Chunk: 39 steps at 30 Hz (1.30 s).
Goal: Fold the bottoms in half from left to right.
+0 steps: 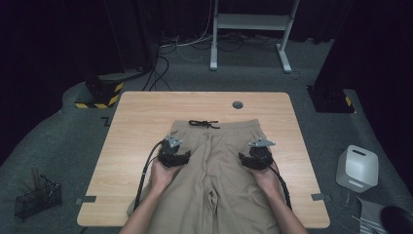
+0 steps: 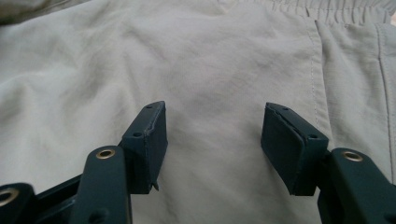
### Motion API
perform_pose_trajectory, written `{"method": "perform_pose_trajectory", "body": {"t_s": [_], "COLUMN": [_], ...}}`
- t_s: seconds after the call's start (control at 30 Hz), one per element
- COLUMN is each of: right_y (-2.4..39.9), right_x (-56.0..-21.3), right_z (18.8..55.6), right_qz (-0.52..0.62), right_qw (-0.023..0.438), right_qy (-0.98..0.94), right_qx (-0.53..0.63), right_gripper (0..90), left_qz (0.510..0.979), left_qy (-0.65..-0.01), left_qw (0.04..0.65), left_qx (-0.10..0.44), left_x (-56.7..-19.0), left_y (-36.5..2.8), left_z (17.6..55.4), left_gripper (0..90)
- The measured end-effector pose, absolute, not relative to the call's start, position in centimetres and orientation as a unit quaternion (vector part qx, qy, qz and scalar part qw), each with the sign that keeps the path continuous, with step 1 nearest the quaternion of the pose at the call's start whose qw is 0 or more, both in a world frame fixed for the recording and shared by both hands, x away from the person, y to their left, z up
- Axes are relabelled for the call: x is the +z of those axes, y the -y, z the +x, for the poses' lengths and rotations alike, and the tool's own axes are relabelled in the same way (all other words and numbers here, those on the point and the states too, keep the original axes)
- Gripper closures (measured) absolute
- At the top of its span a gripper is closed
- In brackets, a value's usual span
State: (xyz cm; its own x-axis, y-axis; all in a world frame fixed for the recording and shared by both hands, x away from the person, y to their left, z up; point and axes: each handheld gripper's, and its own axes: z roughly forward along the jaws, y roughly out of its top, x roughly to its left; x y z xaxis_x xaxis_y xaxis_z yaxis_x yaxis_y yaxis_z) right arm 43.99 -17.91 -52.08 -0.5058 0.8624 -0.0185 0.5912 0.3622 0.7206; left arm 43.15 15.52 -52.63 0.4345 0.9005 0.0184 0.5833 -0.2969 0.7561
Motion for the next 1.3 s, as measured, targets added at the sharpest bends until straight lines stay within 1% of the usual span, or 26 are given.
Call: {"method": "perform_pose_trajectory", "body": {"t_s": [0.03, 0.07, 0.2, 0.23, 0.27, 0.33, 0.37, 0.47, 0.63, 0.7, 0.77, 0.87, 0.93, 1.03, 1.13, 1.23, 1.3], "right_y": [17.9, 17.9, 17.9, 17.9, 17.9, 18.0, 18.1, 18.3, 18.3, 18.3, 18.3, 18.4, 18.5, 18.9, 19.1, 19.2, 19.1], "right_x": [-52.1, -52.1, -52.2, -52.2, -52.2, -52.2, -52.2, -52.2, -52.0, -52.0, -51.8, -51.5, -51.2, -50.7, -51.1, -51.4, -52.0], "right_z": [43.5, 43.5, 41.6, 40.3, 40.3, 39.0, 38.5, 37.5, 36.9, 36.9, 37.1, 37.5, 37.8, 38.7, 39.5, 39.8, 39.9], "right_qz": [0.452, 0.452, 0.441, 0.437, 0.437, 0.430, 0.428, 0.425, 0.419, 0.420, 0.420, 0.422, 0.427, 0.434, 0.437, 0.442, 0.444], "right_qw": [0.200, 0.200, 0.200, 0.198, 0.198, 0.195, 0.194, 0.192, 0.186, 0.184, 0.177, 0.171, 0.173, 0.181, 0.181, 0.175, 0.185], "right_qy": [-0.802, -0.802, -0.805, -0.807, -0.807, -0.811, -0.812, -0.814, -0.821, -0.821, -0.825, -0.825, -0.817, -0.804, -0.802, -0.803, -0.806], "right_qx": [0.336, 0.336, 0.344, 0.345, 0.345, 0.346, 0.347, 0.347, 0.340, 0.339, 0.333, 0.334, 0.346, 0.365, 0.363, 0.359, 0.346], "right_gripper": [40.8, 40.8, 40.8, 40.8, 40.8, 40.8, 40.8, 40.8, 40.7, 40.7, 41.5, 42.1, 42.0, 42.1, 42.5, 42.4, 41.3], "left_qz": [0.772, 0.772, 0.771, 0.772, 0.772, 0.774, 0.774, 0.774, 0.777, 0.782, 0.783, 0.784, 0.782, 0.780, 0.773, 0.770, 0.769], "left_qy": [-0.481, -0.481, -0.482, -0.480, -0.480, -0.478, -0.478, -0.476, -0.473, -0.470, -0.482, -0.485, -0.481, -0.463, -0.463, -0.471, -0.477], "left_qw": [0.346, 0.346, 0.348, 0.347, 0.349, 0.349, 0.349, 0.351, 0.351, 0.347, 0.346, 0.344, 0.350, 0.370, 0.367, 0.367, 0.360], "left_qx": [0.230, 0.230, 0.228, 0.229, 0.229, 0.228, 0.228, 0.225, 0.222, 0.215, 0.188, 0.180, 0.186, 0.200, 0.231, 0.226, 0.227], "left_x": [-52.6, -52.6, -52.6, -52.6, -52.7, -52.7, -52.7, -52.7, -52.6, -52.5, -52.0, -51.6, -50.9, -50.0, -49.3, -49.4, -49.6], "left_y": [-15.7, -15.7, -15.7, -15.8, -15.8, -15.9, -15.9, -15.9, -15.8, -15.9, -16.1, -16.3, -16.6, -17.0, -17.7, -18.0, -18.2], "left_z": [42.1, 42.1, 40.2, 39.6, 39.2, 37.8, 37.8, 36.4, 35.7, 35.7, 36.3, 36.8, 37.3, 38.0, 39.5, 40.3, 41.0], "left_gripper": [34.4, 34.4, 34.4, 34.4, 34.4, 34.3, 34.3, 34.2, 33.7, 33.7, 33.3, 31.6, 31.6, 35.2, 37.4, 37.9, 36.5]}}
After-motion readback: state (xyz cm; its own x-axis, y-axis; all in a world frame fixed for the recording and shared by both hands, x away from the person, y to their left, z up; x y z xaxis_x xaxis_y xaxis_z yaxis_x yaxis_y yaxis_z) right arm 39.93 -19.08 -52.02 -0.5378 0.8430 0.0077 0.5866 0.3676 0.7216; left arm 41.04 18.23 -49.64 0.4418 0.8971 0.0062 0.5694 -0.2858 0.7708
